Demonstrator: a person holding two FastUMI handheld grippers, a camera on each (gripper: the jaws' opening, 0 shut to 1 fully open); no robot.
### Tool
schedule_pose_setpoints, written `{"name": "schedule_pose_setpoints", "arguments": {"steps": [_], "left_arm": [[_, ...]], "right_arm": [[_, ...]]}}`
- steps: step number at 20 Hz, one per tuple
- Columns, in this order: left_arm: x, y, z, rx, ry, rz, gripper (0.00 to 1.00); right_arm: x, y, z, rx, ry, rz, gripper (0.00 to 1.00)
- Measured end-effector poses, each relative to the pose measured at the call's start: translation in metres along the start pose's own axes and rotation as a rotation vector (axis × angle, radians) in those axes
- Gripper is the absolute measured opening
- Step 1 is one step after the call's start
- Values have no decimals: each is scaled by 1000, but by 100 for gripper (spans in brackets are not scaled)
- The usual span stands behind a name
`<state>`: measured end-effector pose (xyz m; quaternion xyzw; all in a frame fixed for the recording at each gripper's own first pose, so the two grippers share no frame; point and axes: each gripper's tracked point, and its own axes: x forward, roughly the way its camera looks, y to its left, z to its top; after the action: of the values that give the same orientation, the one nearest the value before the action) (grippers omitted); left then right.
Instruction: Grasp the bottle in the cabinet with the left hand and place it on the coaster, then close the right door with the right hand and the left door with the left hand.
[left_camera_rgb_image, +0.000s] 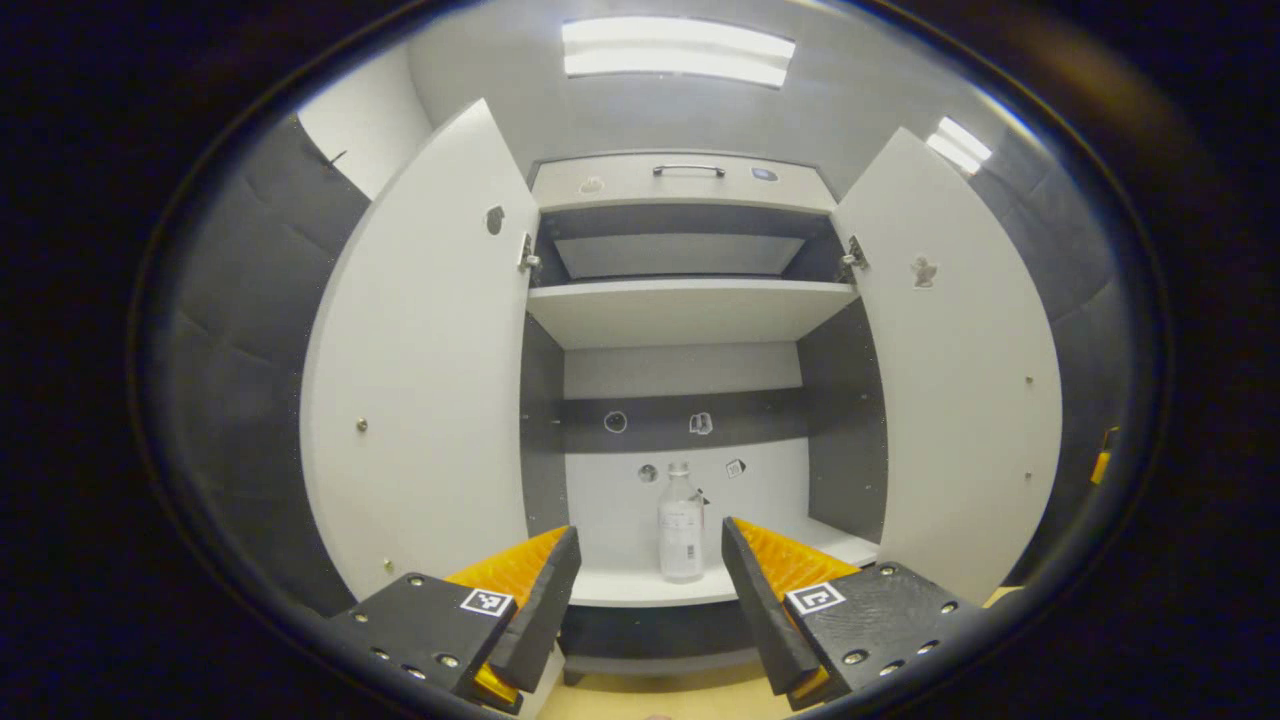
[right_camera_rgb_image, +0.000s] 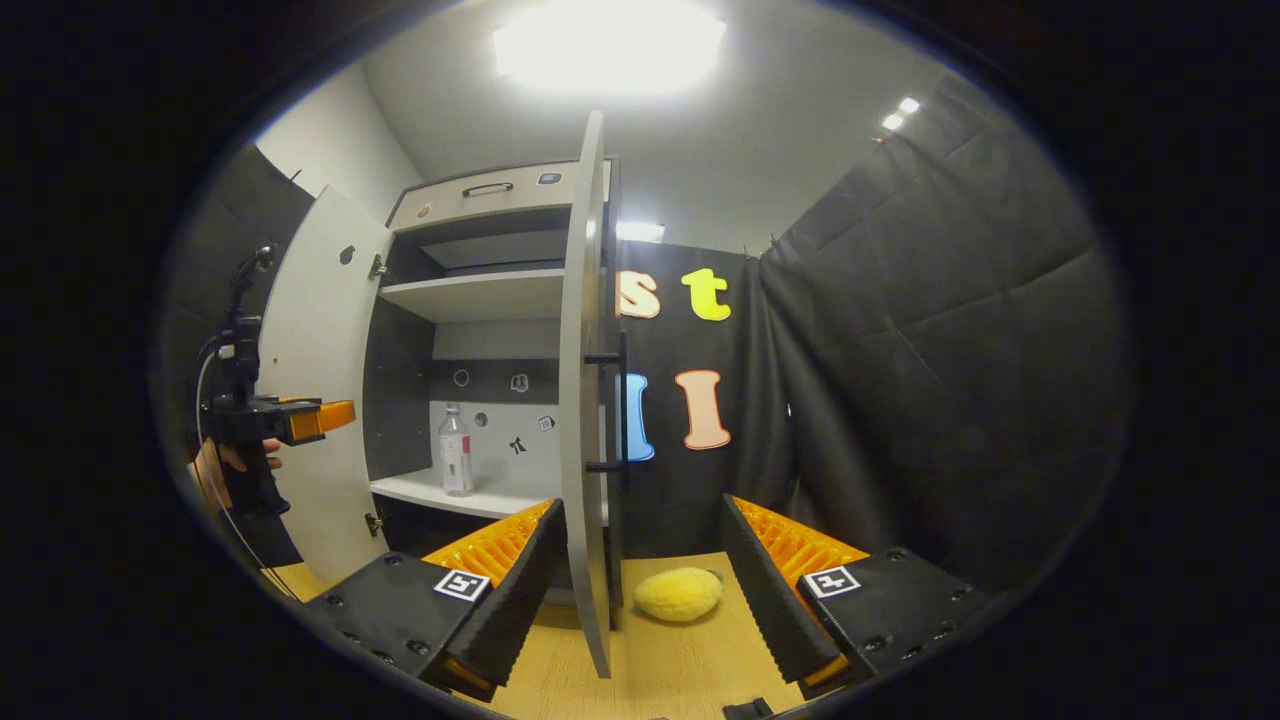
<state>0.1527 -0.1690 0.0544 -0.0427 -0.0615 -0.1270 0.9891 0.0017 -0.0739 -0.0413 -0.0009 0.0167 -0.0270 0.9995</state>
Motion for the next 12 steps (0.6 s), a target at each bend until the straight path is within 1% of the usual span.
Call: {"name": "schedule_pose_setpoints", "arguments": {"steps": [1, 5, 6, 7, 8, 9, 11, 12], "left_arm": [[10, 0, -4, -5, 5, -5, 83], [52, 2, -23, -13, 31, -28, 83], [61, 1, -29, -16, 42, -32, 83], [72, 0, -36, -21, 51, -39, 83], [80, -1, -42, -26, 58, -47, 83], [91, -3, -50, -30, 65, -56, 83], [107, -7, -62, -38, 79, -76, 84], [115, -9, -67, -41, 84, -85, 84]], "right_arm": [[2, 1, -1, 2, -1, -5, 98], [9, 4, -10, -11, 18, -30, 98], [10, 5, -12, -10, 23, -35, 93], [12, 6, -13, -9, 27, -42, 98], [14, 6, -14, -10, 28, -48, 98], [15, 6, -14, -13, 25, -59, 93], [18, 3, -14, -26, 21, -84, 93], [19, 2, -15, -33, 23, -96, 98]]}}
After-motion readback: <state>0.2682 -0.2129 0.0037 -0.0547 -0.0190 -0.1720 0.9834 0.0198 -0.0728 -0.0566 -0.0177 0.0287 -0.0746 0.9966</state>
